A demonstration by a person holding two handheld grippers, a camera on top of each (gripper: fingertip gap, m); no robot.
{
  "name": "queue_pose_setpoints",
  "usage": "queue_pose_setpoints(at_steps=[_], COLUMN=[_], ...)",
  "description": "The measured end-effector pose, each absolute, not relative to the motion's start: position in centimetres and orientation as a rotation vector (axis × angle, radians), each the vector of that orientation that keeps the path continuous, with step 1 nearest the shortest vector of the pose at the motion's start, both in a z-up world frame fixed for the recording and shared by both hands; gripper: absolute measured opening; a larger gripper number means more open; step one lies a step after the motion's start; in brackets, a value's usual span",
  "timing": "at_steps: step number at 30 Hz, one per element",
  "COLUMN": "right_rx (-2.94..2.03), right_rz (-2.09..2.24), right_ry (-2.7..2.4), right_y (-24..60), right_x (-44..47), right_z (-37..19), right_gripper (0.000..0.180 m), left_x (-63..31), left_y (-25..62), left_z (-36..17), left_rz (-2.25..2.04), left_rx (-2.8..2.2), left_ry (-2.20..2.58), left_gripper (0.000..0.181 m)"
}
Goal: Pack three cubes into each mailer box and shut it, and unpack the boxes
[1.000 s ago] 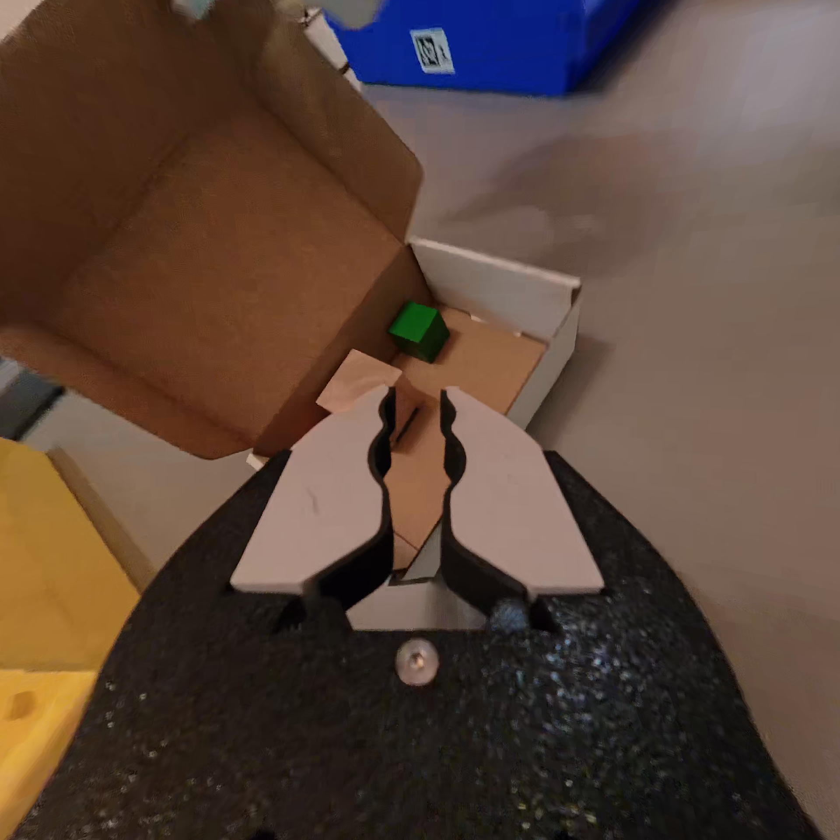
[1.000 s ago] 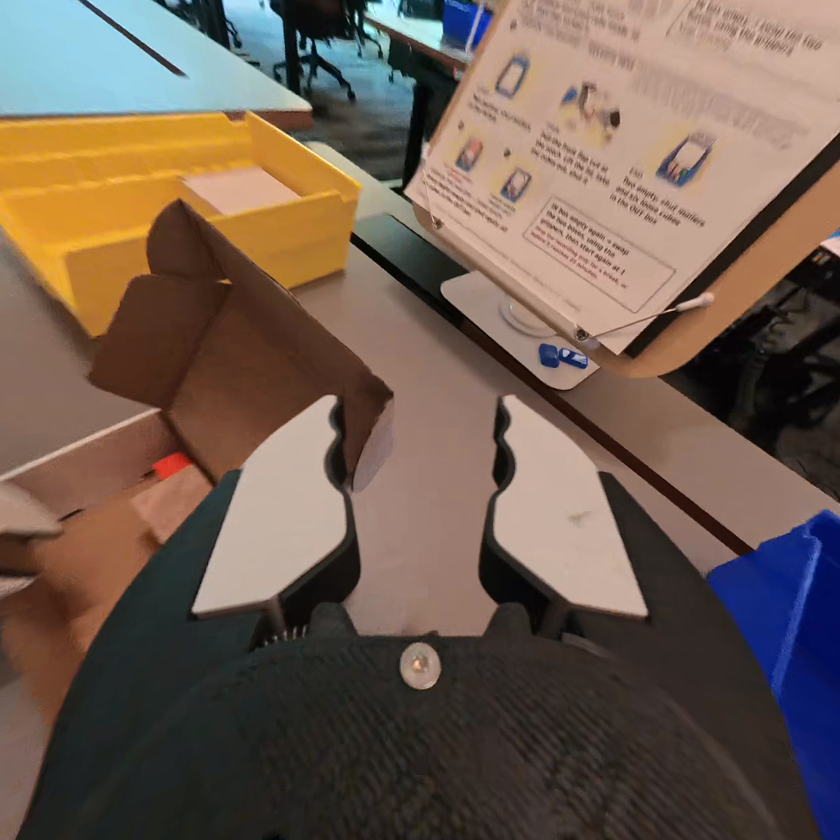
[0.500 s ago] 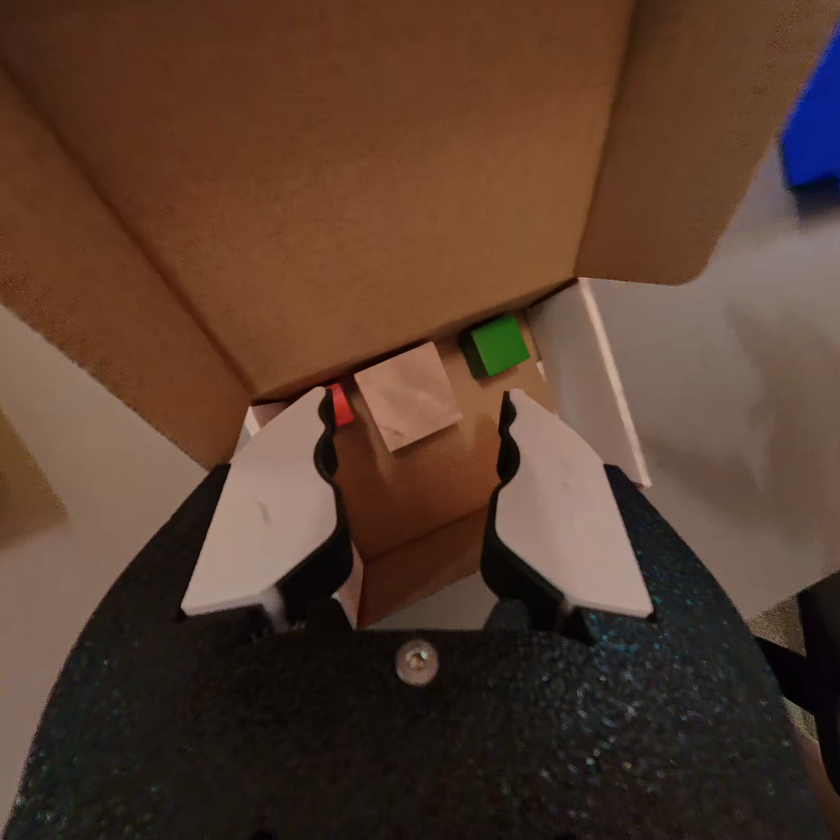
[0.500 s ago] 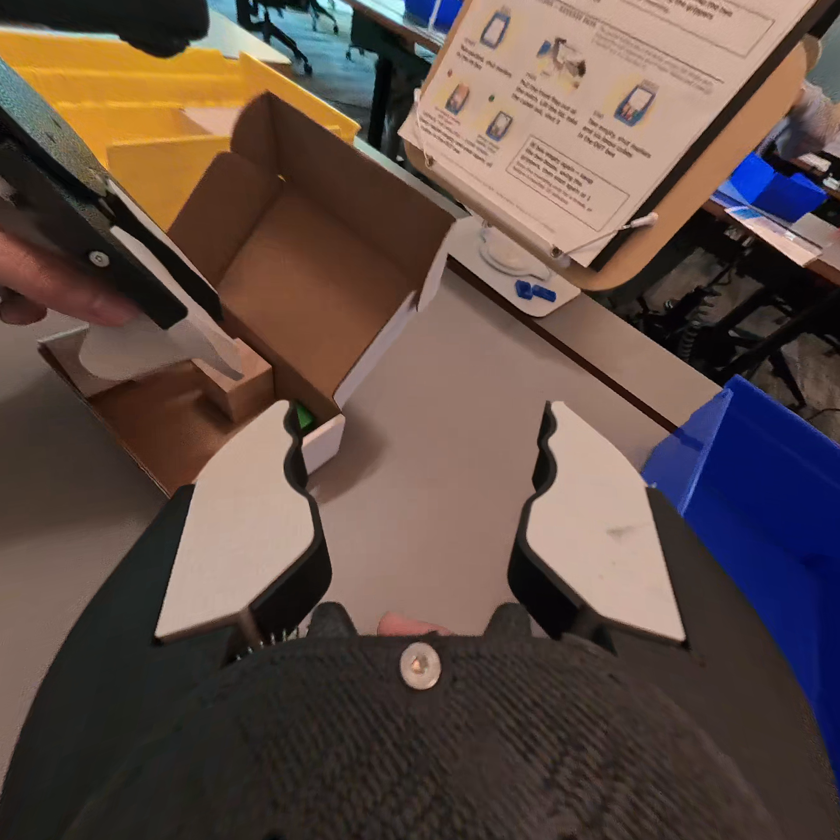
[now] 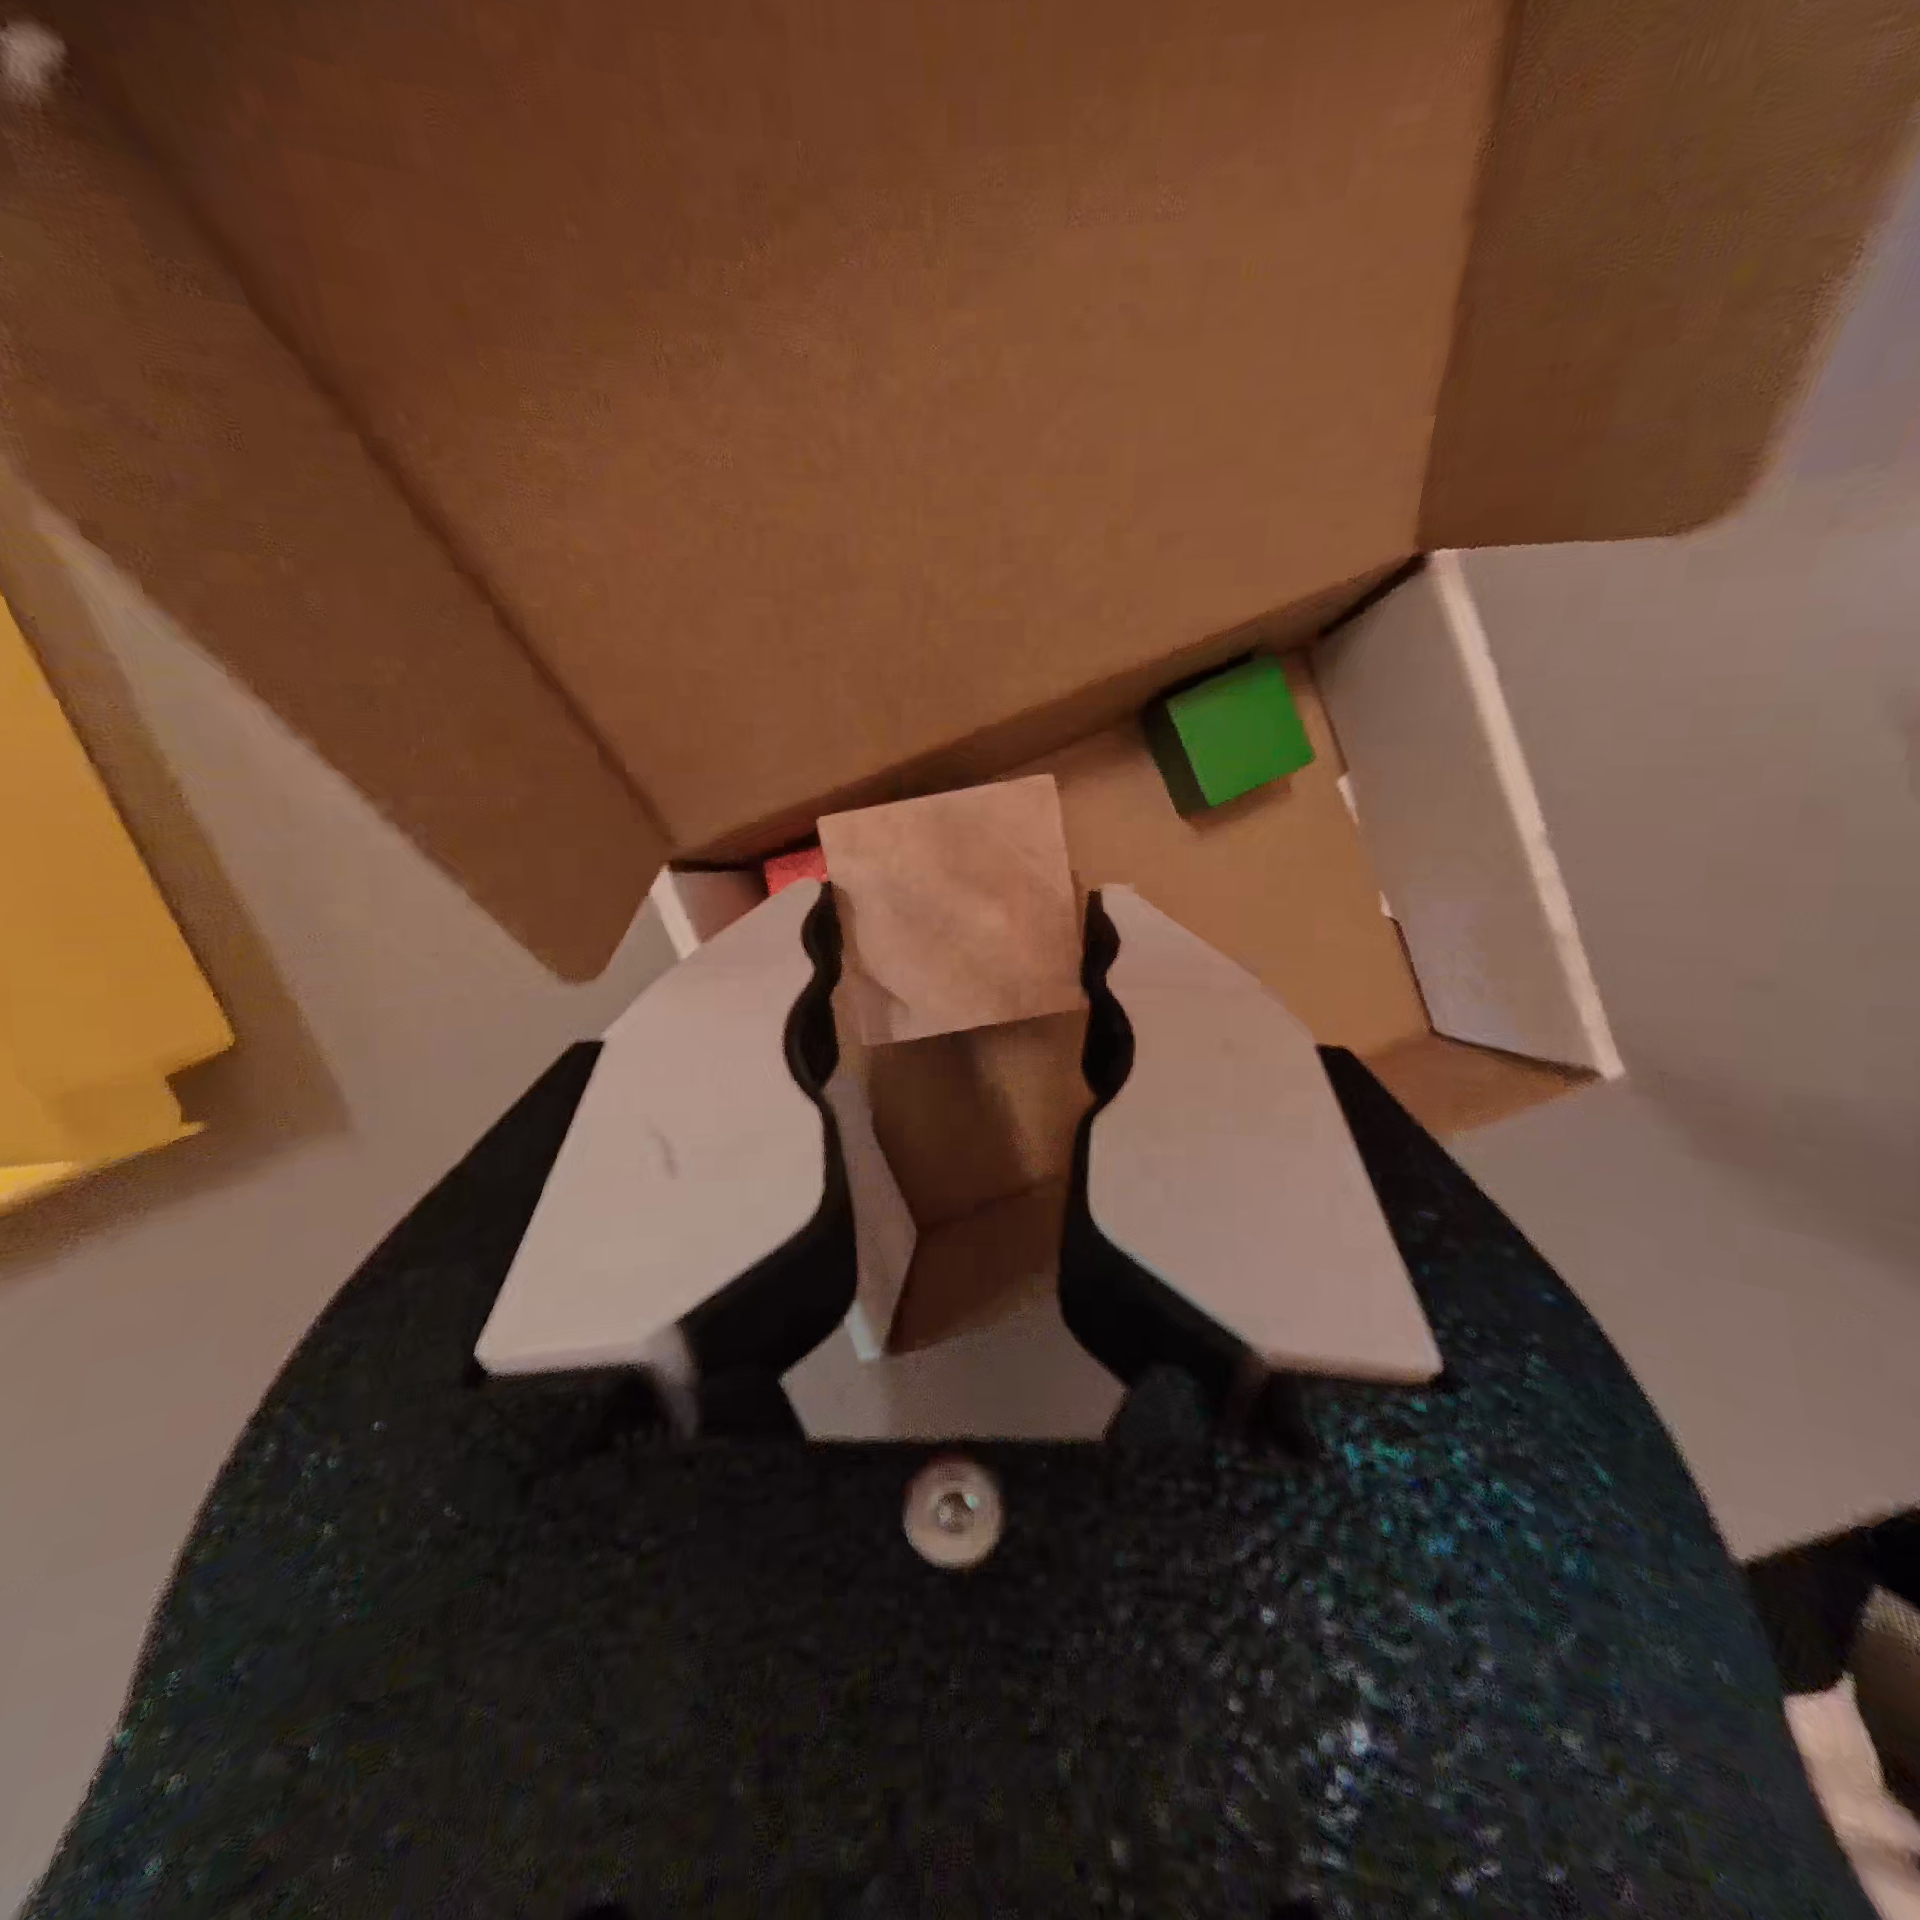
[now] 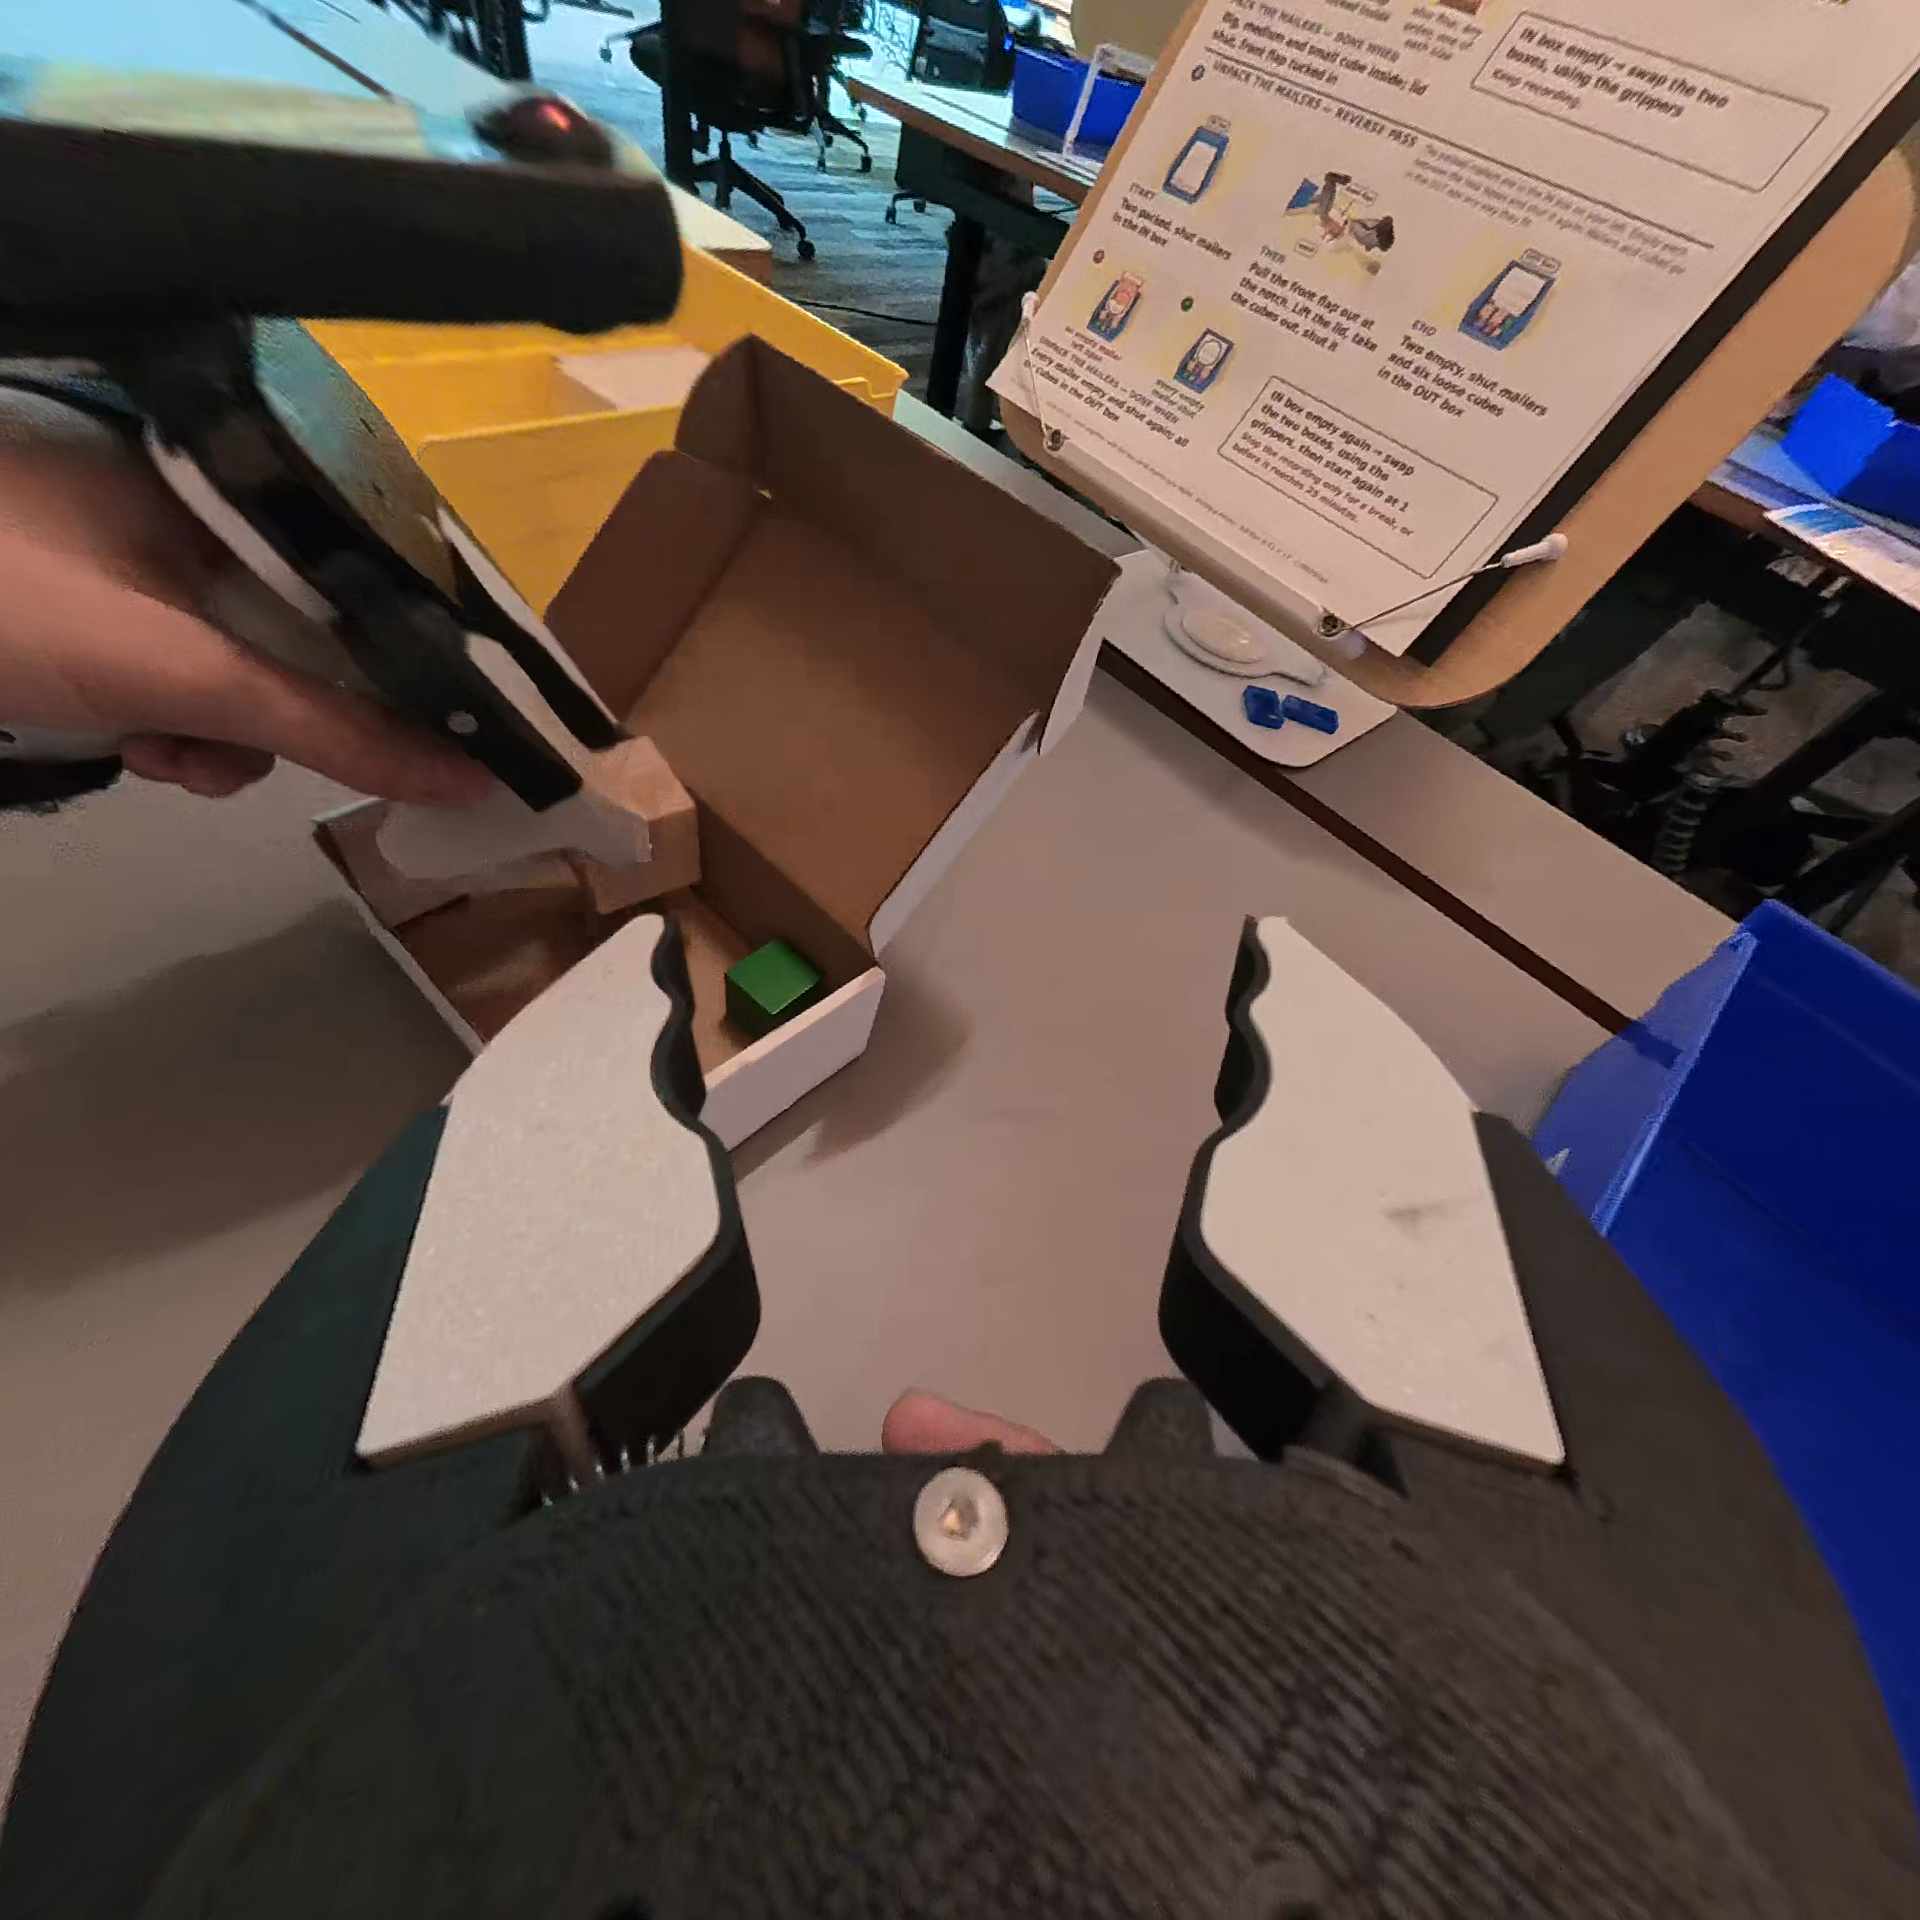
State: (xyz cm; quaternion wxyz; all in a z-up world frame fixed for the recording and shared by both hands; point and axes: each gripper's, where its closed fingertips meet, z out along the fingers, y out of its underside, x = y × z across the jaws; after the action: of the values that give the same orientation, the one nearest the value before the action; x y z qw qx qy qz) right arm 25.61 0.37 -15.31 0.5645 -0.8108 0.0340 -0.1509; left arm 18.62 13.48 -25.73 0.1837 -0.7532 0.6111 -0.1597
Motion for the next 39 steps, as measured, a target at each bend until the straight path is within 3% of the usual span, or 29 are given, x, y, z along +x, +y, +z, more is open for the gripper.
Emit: queue_pose_setpoints(at_steps=[4,10,14,16,20,22,23,27,31,34,39], right_rx=[-1.855,-1.618,-1.517,-1.511,-1.443,-1.392,-1.355,-1.357,-1.454,-1.526,-1.755], right_rz=[-0.119,0.631,1.02,1.172,1.408,1.487,1.513,1.42,1.081,0.57,-0.351], right_ry=[0.135,0.144,0.073,0.022,0.004,0.001,0.007,0.064,0.219,0.427,0.829], right_y=[0.7,1.5,1.5,1.8,2.6,2.8,2.9,4.0,4.3,1.9,-9.0], right_x=[24.7,18.9,14.7,12.5,10.0,9.4,9.4,11.0,16.1,24.2,38.5], right_z=[-15.1,-12.2,-10.8,-11.0,-10.6,-10.2,-9.9,-10.5,-11.6,-12.4,-16.8], right_gripper=[0.094,0.091,0.084,0.089,0.08,0.069,0.056,0.052,0.05,0.05,0.051], left_x=[18.3,15.1,12.0,11.1,10.5,10.6,10.7,12.5,13.4,13.4,13.3], left_y=[9.9,5.8,4.2,3.4,2.1,1.9,1.8,3.4,5.7,7.5,10.2], left_z=[-21.6,-12.2,-9.4,-9.1,-9.3,-9.9,-10.1,-11.2,-11.2,-13.2,-18.0], left_rz=[-1.025,-1.662,-1.664,-1.64,-1.593,-1.544,-1.527,-1.391,-1.363,-1.264,-0.977], left_rx=[-1.935,-0.998,-0.513,-0.397,-0.27,-0.249,-0.244,-0.419,-0.612,-0.731,-0.871], left_ry=[1.859,1.769,1.677,1.685,1.724,1.761,1.773,1.757,1.604,1.637,1.781], left_gripper=[0.044,0.043,0.043,0.043,0.043,0.043,0.043,0.041,0.053,0.047,0.04])
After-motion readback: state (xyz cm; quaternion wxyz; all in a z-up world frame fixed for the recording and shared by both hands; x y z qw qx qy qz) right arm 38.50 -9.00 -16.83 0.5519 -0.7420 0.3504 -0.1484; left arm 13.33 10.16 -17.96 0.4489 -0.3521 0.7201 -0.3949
